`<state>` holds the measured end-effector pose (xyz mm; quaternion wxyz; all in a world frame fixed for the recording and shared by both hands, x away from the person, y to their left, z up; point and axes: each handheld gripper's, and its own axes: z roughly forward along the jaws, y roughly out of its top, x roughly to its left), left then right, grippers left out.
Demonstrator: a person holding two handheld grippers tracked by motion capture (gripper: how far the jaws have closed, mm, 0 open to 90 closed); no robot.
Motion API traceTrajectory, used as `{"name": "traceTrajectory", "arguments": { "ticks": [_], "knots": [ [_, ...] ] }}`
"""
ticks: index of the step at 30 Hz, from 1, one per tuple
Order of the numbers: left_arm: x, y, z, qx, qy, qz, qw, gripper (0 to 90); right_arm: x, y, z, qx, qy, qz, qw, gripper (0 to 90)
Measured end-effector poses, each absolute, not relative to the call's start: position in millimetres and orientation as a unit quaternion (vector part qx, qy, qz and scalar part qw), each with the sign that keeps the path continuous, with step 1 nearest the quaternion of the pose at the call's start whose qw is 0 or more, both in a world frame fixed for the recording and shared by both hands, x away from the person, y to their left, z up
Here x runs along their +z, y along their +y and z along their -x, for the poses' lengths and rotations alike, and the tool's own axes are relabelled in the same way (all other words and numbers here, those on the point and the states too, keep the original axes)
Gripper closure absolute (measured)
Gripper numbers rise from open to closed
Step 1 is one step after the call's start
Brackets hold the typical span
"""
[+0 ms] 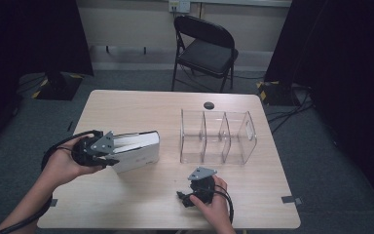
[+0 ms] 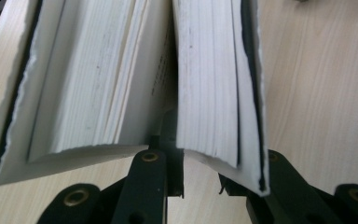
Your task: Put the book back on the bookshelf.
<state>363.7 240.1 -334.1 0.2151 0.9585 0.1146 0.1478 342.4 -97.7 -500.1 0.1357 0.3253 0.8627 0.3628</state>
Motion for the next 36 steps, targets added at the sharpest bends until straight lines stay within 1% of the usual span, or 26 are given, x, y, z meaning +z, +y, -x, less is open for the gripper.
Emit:
{"name": "traceTrajectory", "arguments": {
  "ticks": [5, 10, 14, 17, 24, 31, 36],
  "knots": [
    [-333, 244, -359, 0.136, 0.113, -0.96, 0.217, 74.3, -501, -97, -342, 0.367, 0.858, -0.331, 0.141, 9.6],
    [-332, 248, -355, 0.13, 0.125, -0.96, 0.216, 74.3, -501, -96, -342, 0.368, 0.857, -0.332, 0.143, 9.5],
    [-330, 249, -359, 0.126, 0.124, -0.962, 0.207, 74.2, -501, -95, -342, 0.368, 0.856, -0.332, 0.143, 9.5],
    [-330, 250, -360, 0.123, 0.133, -0.96, 0.213, 74.2, -501, -95, -343, 0.368, 0.855, -0.335, 0.144, 9.5],
    [-328, 250, -366, 0.119, 0.15, -0.96, 0.202, 73.8, -501, -94, -344, 0.366, 0.856, -0.336, 0.144, 9.5],
    [-327, 251, -369, 0.109, 0.145, -0.962, 0.205, 74.2, -501, -93, -345, 0.367, 0.855, -0.336, 0.144, 9.5],
    [-328, 250, -366, 0.113, 0.147, -0.961, 0.203, 74.2, -501, -93, -345, 0.366, 0.856, -0.335, 0.143, 9.5]
  ]
}}
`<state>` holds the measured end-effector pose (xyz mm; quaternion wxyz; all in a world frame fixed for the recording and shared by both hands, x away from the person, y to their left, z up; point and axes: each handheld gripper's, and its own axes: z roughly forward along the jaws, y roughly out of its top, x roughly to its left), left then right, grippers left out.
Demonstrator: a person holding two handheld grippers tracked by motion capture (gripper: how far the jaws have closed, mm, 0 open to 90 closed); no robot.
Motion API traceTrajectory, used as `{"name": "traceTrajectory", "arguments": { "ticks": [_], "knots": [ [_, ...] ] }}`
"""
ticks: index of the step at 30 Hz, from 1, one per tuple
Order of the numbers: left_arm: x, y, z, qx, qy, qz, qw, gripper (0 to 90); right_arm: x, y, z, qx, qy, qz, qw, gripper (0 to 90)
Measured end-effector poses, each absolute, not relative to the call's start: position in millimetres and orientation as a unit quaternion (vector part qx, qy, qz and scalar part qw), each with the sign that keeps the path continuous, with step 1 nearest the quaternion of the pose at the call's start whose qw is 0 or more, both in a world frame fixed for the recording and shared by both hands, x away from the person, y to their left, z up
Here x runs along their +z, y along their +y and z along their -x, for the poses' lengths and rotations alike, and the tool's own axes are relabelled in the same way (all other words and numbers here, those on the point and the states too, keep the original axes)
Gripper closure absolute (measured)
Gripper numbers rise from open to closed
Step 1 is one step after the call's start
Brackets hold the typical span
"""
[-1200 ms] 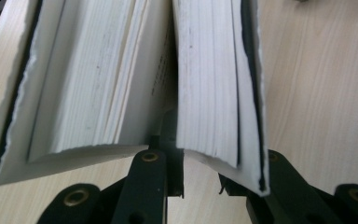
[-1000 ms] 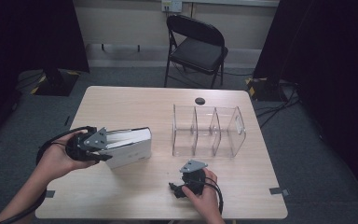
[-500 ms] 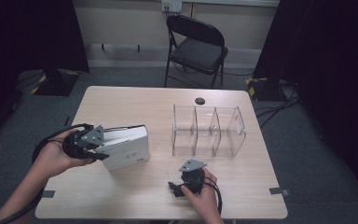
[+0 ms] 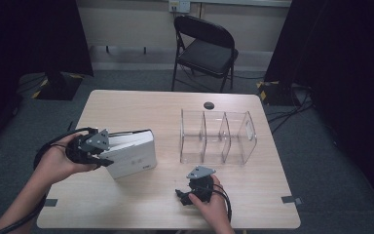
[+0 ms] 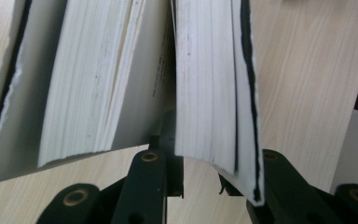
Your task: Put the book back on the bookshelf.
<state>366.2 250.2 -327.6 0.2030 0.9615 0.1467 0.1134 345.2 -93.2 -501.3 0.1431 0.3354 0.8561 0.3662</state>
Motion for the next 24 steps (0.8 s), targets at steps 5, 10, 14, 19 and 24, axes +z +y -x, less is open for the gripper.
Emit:
{"name": "traceTrajectory", "arguments": {
  "ticks": [5, 10, 14, 19, 24],
  "knots": [
    [-327, 248, -363, 0.115, 0.137, -0.964, 0.198, 74.1, -501, -93, -345, 0.366, 0.856, -0.334, 0.144, 9.5],
    [-328, 248, -359, 0.115, 0.135, -0.963, 0.201, 73.9, -501, -93, -346, 0.366, 0.856, -0.335, 0.144, 9.5],
    [-327, 249, -358, 0.113, 0.135, -0.964, 0.2, 74.0, -501, -93, -346, 0.366, 0.856, -0.334, 0.144, 9.5],
    [-326, 251, -355, 0.107, 0.128, -0.965, 0.201, 73.8, -501, -92, -346, 0.367, 0.855, -0.337, 0.143, 9.5],
    [-326, 255, -353, 0.101, 0.134, -0.964, 0.205, 73.8, -501, -92, -346, 0.366, 0.855, -0.34, 0.142, 9.5]
  ]
}}
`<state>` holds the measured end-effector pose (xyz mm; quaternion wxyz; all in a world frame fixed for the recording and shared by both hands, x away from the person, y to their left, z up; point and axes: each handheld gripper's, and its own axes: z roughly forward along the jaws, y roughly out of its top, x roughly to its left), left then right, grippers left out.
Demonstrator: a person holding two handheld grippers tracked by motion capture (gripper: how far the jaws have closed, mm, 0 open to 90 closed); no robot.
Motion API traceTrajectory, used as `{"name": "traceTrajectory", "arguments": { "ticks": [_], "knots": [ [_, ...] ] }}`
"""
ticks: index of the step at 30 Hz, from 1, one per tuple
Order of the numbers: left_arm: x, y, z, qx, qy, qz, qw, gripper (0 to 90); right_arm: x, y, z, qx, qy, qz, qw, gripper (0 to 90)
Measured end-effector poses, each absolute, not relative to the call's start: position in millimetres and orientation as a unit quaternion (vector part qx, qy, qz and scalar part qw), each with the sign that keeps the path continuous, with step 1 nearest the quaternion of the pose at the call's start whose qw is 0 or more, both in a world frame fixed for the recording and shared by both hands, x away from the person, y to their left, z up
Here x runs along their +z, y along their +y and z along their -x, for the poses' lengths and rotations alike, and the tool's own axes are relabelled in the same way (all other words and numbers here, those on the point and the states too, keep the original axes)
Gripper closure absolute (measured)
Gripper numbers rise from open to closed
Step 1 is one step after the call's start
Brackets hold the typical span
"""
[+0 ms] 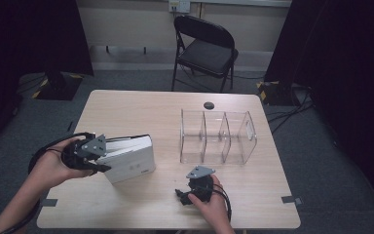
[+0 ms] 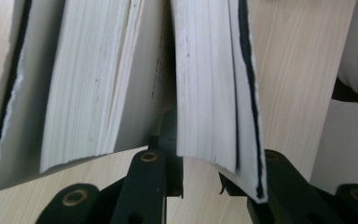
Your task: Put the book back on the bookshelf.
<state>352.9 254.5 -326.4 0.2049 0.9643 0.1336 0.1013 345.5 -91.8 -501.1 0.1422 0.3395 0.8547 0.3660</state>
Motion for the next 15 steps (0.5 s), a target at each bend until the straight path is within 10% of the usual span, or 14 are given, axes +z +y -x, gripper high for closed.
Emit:
{"name": "traceTrajectory", "arguments": {
  "ticks": [15],
  "knots": [
    [-324, 263, -366, 0.101, 0.166, -0.957, 0.214, 71.3, -501, -91, -347, 0.367, 0.856, -0.335, 0.143, 9.5]
  ]
}}
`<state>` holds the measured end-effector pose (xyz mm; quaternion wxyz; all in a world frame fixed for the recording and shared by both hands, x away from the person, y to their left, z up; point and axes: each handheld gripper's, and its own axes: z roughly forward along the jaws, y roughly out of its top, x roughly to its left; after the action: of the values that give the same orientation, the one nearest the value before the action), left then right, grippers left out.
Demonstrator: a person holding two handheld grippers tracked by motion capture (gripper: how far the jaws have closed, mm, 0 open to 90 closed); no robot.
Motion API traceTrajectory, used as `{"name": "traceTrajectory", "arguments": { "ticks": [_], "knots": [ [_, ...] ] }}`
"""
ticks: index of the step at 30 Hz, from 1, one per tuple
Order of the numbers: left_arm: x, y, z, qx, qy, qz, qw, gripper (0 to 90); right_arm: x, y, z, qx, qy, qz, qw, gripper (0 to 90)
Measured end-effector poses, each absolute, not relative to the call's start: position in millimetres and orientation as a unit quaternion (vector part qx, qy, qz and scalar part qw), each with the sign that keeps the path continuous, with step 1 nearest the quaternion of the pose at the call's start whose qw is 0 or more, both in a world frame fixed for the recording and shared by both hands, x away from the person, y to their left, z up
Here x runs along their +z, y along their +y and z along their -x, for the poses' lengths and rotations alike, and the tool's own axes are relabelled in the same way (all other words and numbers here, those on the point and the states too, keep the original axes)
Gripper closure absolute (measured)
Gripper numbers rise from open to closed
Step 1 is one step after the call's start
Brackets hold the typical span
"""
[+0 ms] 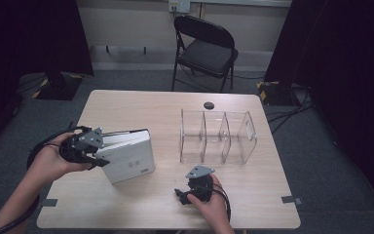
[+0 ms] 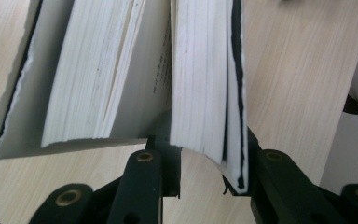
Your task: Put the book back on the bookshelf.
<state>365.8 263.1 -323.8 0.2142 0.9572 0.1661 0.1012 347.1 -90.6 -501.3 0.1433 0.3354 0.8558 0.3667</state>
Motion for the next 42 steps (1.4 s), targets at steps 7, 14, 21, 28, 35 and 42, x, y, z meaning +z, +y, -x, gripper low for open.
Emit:
{"name": "traceTrajectory", "arguments": {
  "ticks": [7, 14, 21, 28, 35, 42],
  "knots": [
    [-323, 267, -365, 0.107, 0.168, -0.955, 0.219, 68.4, -501, -90, -347, 0.366, 0.856, -0.336, 0.141, 9.5],
    [-325, 271, -367, 0.108, 0.177, -0.952, 0.224, 64.1, -497, -88, -352, 0.354, 0.868, -0.322, 0.134, 12.7],
    [-328, 274, -368, 0.103, 0.183, -0.95, 0.233, 64.1, -492, -83, -358, 0.336, 0.886, -0.301, 0.109, 12.9],
    [-327, 277, -368, 0.103, 0.188, -0.948, 0.234, 61.2, -486, -75, -360, 0.325, 0.898, -0.281, 0.091, 13.0],
    [-327, 279, -367, 0.103, 0.194, -0.947, 0.235, 57.2, -473, -66, -364, 0.307, 0.915, -0.251, 0.075, 13.8],
    [-327, 280, -366, 0.104, 0.197, -0.945, 0.239, 52.9, -457, -61, -369, 0.305, 0.918, -0.246, 0.066, 14.2]
  ]
}}
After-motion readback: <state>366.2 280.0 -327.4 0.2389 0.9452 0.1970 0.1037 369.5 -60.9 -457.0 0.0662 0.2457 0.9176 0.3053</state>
